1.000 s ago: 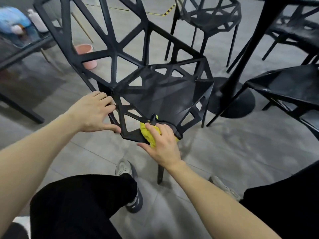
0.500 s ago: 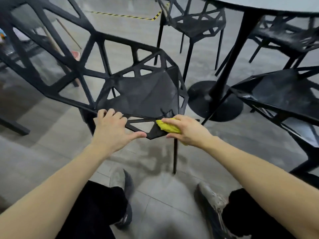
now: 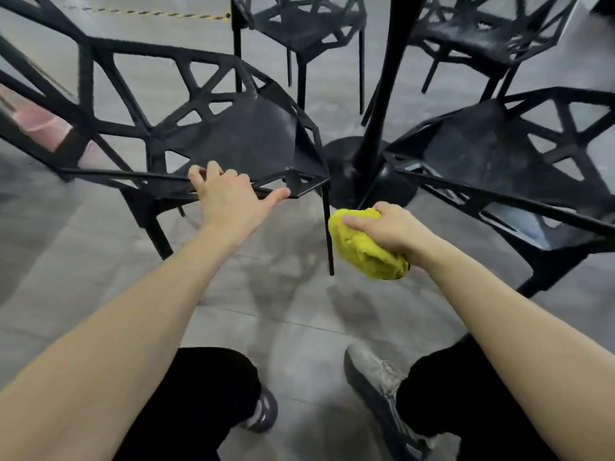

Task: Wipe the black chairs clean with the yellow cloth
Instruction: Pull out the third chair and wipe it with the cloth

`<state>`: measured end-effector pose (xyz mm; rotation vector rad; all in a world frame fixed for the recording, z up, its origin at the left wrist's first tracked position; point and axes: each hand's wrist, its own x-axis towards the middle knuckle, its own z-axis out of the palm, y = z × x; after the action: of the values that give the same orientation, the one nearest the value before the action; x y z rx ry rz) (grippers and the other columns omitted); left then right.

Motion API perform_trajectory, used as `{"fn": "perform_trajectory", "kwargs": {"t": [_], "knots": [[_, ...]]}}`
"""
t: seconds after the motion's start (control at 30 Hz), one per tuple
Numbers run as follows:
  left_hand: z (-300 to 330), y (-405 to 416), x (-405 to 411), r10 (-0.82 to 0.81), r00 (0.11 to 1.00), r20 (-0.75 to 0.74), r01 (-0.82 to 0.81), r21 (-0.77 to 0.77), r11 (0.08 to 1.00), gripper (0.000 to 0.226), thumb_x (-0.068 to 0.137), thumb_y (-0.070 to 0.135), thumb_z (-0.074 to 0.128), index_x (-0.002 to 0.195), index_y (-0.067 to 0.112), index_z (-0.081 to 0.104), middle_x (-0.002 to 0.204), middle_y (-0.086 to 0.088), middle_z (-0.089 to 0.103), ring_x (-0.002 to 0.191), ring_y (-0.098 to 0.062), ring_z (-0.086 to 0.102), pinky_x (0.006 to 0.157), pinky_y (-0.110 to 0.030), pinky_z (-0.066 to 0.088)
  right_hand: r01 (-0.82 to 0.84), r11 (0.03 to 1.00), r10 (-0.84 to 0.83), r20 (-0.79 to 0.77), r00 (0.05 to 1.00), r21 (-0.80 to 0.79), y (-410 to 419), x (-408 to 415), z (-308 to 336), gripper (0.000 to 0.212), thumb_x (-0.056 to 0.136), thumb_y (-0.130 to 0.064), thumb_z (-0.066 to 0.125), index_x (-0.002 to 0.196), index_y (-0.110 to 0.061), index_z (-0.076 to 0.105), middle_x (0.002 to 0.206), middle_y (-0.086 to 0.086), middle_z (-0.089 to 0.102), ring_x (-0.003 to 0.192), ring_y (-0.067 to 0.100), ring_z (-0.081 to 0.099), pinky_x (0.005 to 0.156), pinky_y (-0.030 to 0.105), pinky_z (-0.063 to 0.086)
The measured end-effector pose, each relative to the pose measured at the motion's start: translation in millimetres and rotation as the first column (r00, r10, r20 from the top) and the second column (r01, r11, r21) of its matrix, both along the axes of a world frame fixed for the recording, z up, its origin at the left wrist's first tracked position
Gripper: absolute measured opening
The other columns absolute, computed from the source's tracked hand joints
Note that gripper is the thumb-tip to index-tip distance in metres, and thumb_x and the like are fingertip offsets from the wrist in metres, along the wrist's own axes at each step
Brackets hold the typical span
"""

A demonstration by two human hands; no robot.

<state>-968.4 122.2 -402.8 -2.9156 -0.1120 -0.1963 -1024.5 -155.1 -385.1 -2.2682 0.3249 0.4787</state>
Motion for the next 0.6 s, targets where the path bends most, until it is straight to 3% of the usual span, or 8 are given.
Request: {"fn": "perform_trajectory", "kwargs": {"t": [0.1, 0.13, 0.2, 0.27, 0.37, 0.47, 0.53, 0.6], "knots": [[-14.8, -26.7, -10.8, -0.158, 0.985, 0.066, 0.170, -0.245, 0.955, 0.087, 0.091, 0.085, 0.028, 0.122, 0.014, 0.068, 0.130, -0.010, 0.063, 0.137, -0.033, 0.046, 0.125, -0.060, 0.018, 0.195, 0.943, -0.188, -0.052, 0.981, 0.268, -6.9, -2.5, 5.9, 0.072, 0.086, -0.067, 0.074, 0.131, -0.012, 0.067, 0.122, 0.001, 0.074, 0.109, 0.023, 0.073, 0.102, 0.045, 0.059], [-21.0, -40.8, -27.3, -0.255, 0.955, 0.150, 0.294, -0.394, 0.871, 0.077, 0.090, 0.077, 0.040, 0.127, 0.015, 0.064, 0.137, -0.010, 0.058, 0.143, -0.031, 0.044, 0.128, -0.059, 0.018, 0.282, 0.887, -0.267, -0.091, 0.959, 0.366, -11.8, -6.5, 4.4, 0.067, 0.089, -0.062, 0.075, 0.129, -0.010, 0.070, 0.117, 0.004, 0.077, 0.105, 0.023, 0.075, 0.100, 0.045, 0.061], [-22.9, -76.8, -68.7, -0.447, 0.874, 0.191, 0.448, -0.674, 0.587, 0.069, 0.085, 0.067, 0.063, 0.135, 0.020, 0.058, 0.142, -0.003, 0.052, 0.143, -0.023, 0.044, 0.125, -0.053, 0.031, 0.447, 0.737, -0.414, -0.184, 0.891, 0.507, -21.8, -20.6, -2.2, 0.050, 0.096, -0.047, 0.074, 0.123, -0.005, 0.073, 0.111, 0.010, 0.080, 0.103, 0.027, 0.078, 0.099, 0.047, 0.061], [-12.8, -111.8, -95.7, -0.610, 0.791, 0.040, 0.325, -0.872, 0.365, 0.078, 0.078, 0.071, 0.075, 0.139, 0.027, 0.054, 0.137, 0.008, 0.052, 0.134, -0.012, 0.050, 0.116, -0.039, 0.044, 0.540, 0.618, -0.490, -0.257, 0.833, 0.571, -29.4, -35.5, -14.0, 0.039, 0.103, -0.038, 0.066, 0.122, -0.004, 0.074, 0.116, 0.016, 0.079, 0.104, 0.030, 0.078, 0.097, 0.050, 0.062], [-3.7, -146.3, -99.1, -0.670, 0.741, -0.048, 0.275, -0.888, 0.368, 0.071, 0.077, 0.076, 0.077, 0.130, 0.033, 0.061, 0.128, 0.010, 0.061, 0.120, -0.010, 0.060, 0.103, -0.035, 0.052, 0.573, 0.510, -0.445, -0.373, 0.814, 0.642, -29.9, -58.1, -22.8, 0.052, 0.112, -0.048, 0.041, 0.122, -0.008, 0.073, 0.114, 0.014, 0.079, 0.090, 0.026, 0.078, 0.082, 0.043, 0.063], [0.9, -156.8, -84.9, -0.613, 0.785, -0.090, 0.250, -0.859, 0.447, 0.032, 0.093, 0.059, 0.075, 0.100, 0.028, 0.071, 0.100, 0.007, 0.073, 0.093, -0.010, 0.068, 0.083, -0.036, 0.056, 0.447, 0.596, -0.275, -0.353, 0.894, 0.668, -28.3, -72.1, -15.5, 0.071, 0.105, -0.072, 0.032, 0.124, -0.018, 0.073, 0.110, 0.013, 0.080, 0.092, 0.029, 0.079, 0.094, 0.056, 0.061], [1.2, -153.2, -73.2, -0.536, 0.835, -0.125, 0.176, -0.861, 0.476, 0.036, 0.098, 0.057, 0.069, 0.085, 0.024, 0.068, 0.081, 0.005, 0.070, 0.073, -0.009, 0.064, 0.066, -0.033, 0.050, 0.297, 0.739, -0.136, -0.298, 0.945, 0.605, -31.6, -74.2, -5.4, 0.083, 0.093, -0.089, 0.035, 0.130, -0.025, 0.072, 0.120, 0.019, 0.076, 0.101, 0.041, 0.077, 0.094, 0.060, 0.061], [1.3, -143.2, -62.0, -0.449, 0.886, -0.118, 0.101, -0.895, 0.435, 0.051, 0.101, 0.061, 0.064, 0.085, 0.013, 0.069, 0.074, 0.000, 0.065, 0.066, -0.014, 0.056, 0.063, -0.034, 0.044, 0.101, 0.923, -0.026, -0.202, 0.979, 0.371, -36.6, -71.5, 8.0, 0.086, 0.084, -0.096, 0.038, 0.136, -0.034, 0.065, 0.122, 0.008, 0.074, 0.100, 0.033, 0.077, 0.090, 0.052, 0.064]]}}
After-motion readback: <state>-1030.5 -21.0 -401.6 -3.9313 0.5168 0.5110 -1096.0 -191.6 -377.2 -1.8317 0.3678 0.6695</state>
